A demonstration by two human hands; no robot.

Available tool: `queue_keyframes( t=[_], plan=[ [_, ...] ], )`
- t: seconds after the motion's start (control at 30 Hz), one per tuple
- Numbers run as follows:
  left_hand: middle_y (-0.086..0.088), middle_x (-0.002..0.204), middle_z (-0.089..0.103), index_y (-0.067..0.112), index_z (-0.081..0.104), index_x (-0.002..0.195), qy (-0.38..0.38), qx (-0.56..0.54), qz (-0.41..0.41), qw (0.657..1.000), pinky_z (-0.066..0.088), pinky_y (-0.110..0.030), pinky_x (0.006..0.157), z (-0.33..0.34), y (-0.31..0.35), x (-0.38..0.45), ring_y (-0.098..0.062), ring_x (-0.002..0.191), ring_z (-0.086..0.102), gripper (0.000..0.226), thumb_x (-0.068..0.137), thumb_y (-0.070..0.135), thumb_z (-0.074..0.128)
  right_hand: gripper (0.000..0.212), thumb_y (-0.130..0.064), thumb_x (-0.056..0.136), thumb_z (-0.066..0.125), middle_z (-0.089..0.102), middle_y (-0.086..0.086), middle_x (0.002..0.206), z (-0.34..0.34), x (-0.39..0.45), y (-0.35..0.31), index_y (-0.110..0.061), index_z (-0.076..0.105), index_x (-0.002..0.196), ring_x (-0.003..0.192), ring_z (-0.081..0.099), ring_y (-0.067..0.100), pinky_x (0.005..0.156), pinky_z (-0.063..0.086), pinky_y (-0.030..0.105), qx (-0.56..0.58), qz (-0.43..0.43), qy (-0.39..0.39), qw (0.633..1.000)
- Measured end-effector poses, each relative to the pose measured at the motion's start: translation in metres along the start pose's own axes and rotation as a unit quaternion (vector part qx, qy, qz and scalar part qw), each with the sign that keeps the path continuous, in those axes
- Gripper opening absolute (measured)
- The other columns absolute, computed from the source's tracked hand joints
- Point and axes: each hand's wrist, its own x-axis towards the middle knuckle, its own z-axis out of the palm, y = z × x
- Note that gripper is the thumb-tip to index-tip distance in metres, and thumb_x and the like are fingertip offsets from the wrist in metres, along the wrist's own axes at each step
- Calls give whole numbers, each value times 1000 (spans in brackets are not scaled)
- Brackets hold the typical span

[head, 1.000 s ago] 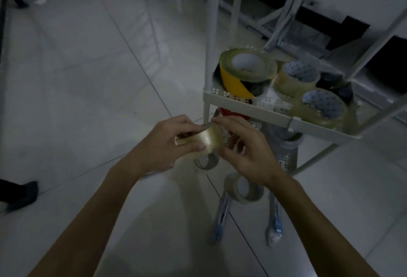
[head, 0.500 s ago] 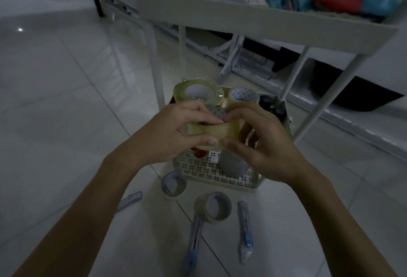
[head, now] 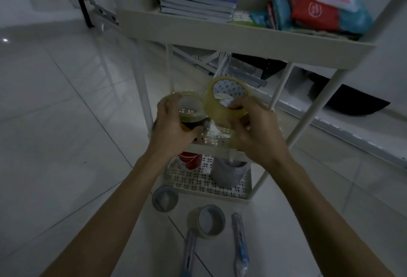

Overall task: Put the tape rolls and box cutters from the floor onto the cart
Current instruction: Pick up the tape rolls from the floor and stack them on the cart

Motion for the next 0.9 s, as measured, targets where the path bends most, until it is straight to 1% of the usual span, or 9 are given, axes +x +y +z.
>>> queue_keyframes(
  t=[0.07,0.17,0.23,0.3,0.47,0.6,0.73,0.83,0.9],
  plan=[
    [-11,162,22,20,15,162,-5,9,-21,1000,46,-45,114,8,-6,6,-30,147,38,124,69,53,90,20,-5,95,64,64,5,115,15,15,1,-10,63,114,89,65,20,74,56,30,-2,-12,-17,1000],
    [-11,168,16,28,0,164,23,-21,-68,997,44,-48,115,11,-8,9,-27,151,33,139,64,53,93,16,-5,96,62,63,7,110,37,34,2,-12,61,110,90,62,25,75,56,44,-4,-29,-36,999],
    [-7,165,29,35,-5,162,26,-73,-85,993,42,-45,118,11,-10,13,-20,147,40,148,56,53,97,16,-5,97,61,61,7,111,48,44,2,-13,62,110,90,60,25,71,53,36,-2,-19,-54,998],
    [-2,159,41,48,-4,157,29,-132,-94,986,44,-49,117,12,-15,17,-20,143,47,150,46,58,96,18,-5,98,58,58,3,113,58,52,2,-14,62,113,92,56,23,70,46,31,-2,2,-81,997],
    [1,158,43,65,-1,146,21,-196,-99,975,48,-51,113,14,-17,19,-19,139,52,142,41,58,94,22,-2,98,52,59,5,113,71,61,4,-13,61,115,88,55,21,69,42,30,-1,-1,-131,991],
    [2,158,42,60,0,150,23,-172,-88,981,49,-50,113,18,-22,21,-18,140,51,139,46,59,92,21,-3,99,54,64,8,114,73,66,6,-13,63,115,85,56,19,70,42,28,3,-14,-130,991],
    [1,158,43,51,3,156,26,-149,-85,985,47,-44,115,16,-19,14,-16,140,50,138,55,48,97,28,-2,98,54,65,10,118,74,65,6,-16,64,121,88,62,25,75,54,40,0,-7,-130,991],
    [-2,157,44,30,15,161,58,-103,-55,991,48,-41,114,13,-12,3,-18,141,49,121,69,41,92,41,-4,97,57,60,10,138,74,48,2,-16,61,136,105,65,29,88,57,42,9,-17,-107,994],
    [-4,149,51,22,32,157,87,-124,-10,988,53,-36,108,8,-8,-10,-18,136,53,99,77,35,89,35,-8,96,60,60,9,135,70,28,-1,-12,64,131,96,66,23,81,59,40,20,-37,-44,998]
  ],
)
